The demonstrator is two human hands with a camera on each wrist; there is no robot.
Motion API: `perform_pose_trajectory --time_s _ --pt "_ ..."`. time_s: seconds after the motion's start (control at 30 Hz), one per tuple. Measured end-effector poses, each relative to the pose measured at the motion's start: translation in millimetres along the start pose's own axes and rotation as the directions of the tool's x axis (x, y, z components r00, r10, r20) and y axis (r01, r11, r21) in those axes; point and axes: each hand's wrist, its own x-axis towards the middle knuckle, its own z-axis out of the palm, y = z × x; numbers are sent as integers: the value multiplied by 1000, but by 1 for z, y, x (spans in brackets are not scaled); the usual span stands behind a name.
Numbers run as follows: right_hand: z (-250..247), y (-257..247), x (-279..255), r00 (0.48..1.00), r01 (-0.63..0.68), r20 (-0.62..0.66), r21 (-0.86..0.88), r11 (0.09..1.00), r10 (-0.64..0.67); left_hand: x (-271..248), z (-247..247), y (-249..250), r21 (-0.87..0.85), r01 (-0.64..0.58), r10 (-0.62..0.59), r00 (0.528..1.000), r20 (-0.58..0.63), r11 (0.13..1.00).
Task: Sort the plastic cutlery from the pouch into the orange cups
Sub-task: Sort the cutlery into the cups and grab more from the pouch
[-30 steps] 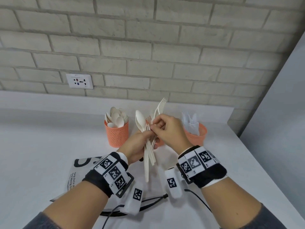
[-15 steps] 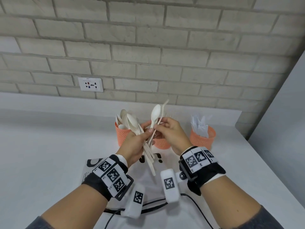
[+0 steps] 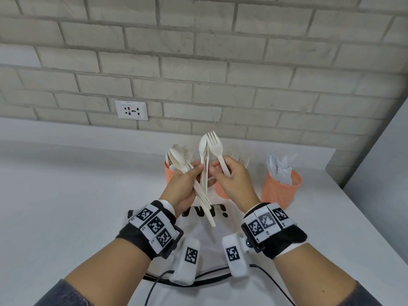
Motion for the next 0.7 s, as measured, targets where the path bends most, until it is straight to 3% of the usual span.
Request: perform_pose_trajectory --time_s 0.1,0.43,0.7 --pt "5 1 1 995 69 -69 -59 996 -73 -2 3 -3 12 -13 13 1000 -10 1000" --pt "8 6 7 999 0 -50 -124 992 -6 -3 1 -4 53 -53 55 998 -33 997" --pt "4 1 8 996 -64 -70 -18 998 62 -5 -2 -4 61 -41 42 999 -16 997"
